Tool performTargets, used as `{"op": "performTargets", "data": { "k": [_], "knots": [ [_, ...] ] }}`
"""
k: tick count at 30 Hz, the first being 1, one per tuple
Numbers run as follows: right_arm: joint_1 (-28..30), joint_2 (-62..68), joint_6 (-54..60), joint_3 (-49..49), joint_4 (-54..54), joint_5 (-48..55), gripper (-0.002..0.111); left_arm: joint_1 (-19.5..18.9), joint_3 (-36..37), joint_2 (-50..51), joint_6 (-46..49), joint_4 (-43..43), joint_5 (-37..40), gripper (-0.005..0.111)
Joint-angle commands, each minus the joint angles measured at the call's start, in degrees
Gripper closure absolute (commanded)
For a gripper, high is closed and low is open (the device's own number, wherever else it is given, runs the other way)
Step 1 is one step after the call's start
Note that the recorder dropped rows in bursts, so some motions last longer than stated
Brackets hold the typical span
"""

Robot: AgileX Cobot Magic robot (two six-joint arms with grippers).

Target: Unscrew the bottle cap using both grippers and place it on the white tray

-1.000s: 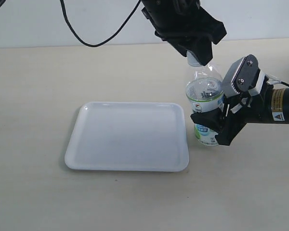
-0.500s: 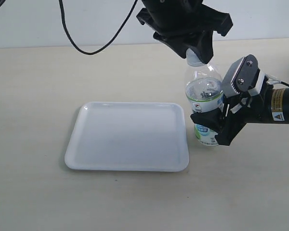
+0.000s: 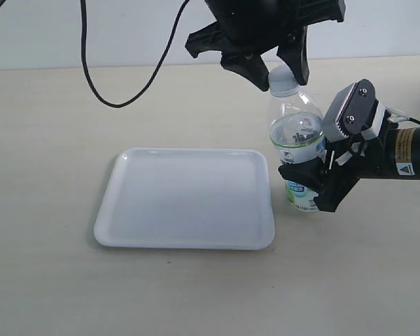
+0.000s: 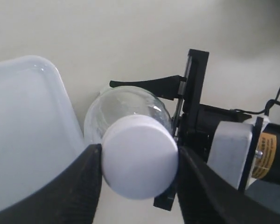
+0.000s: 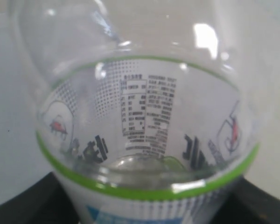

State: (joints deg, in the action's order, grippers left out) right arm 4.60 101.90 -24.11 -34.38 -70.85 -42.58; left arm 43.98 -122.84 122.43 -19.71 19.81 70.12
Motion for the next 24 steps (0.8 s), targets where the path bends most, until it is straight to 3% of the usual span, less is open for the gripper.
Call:
{"op": "performTargets", "data": {
  "k": [1,10,17,19,22,23,24],
  "knots": [
    [0.0,-0.5,0.7,0.0,-0.2,0.6,0.108,0.0,0.2,-0.4,-10.2,1.0,-0.2,0.107],
    [0.0,-0.5,0.4,0.0,-2.1,0.5,0.108,0.0,0.2,0.9,-21.4,3.4,-0.2,0.107],
    [0.0,-0.5,0.4,0.0,-2.1,0.5,0.108,0.0,0.2,1.1,-11.8,3.5,-0.2,0.103],
    [0.0,-0.5,0.4,0.0,-2.1,0.5,0.108,0.0,0.2,1.1,-11.1,3.5,-0.2,0.084],
    [0.0,-0.5,0.0,0.0,-2.1,0.5,0.108,0.0,0.2,1.1,-9.7,3.5,-0.2,0.017],
    [0.0,-0.5,0.0,0.0,-2.1,0.5,0.108,0.0,0.2,1.1,-9.0,3.3,-0.2,0.002],
    [0.0,-0.5,0.0,0.0,-2.1,0.5,0.108,-0.1,0.2,1.1,-5.6,3.0,-0.2,0.003]
  ]
}}
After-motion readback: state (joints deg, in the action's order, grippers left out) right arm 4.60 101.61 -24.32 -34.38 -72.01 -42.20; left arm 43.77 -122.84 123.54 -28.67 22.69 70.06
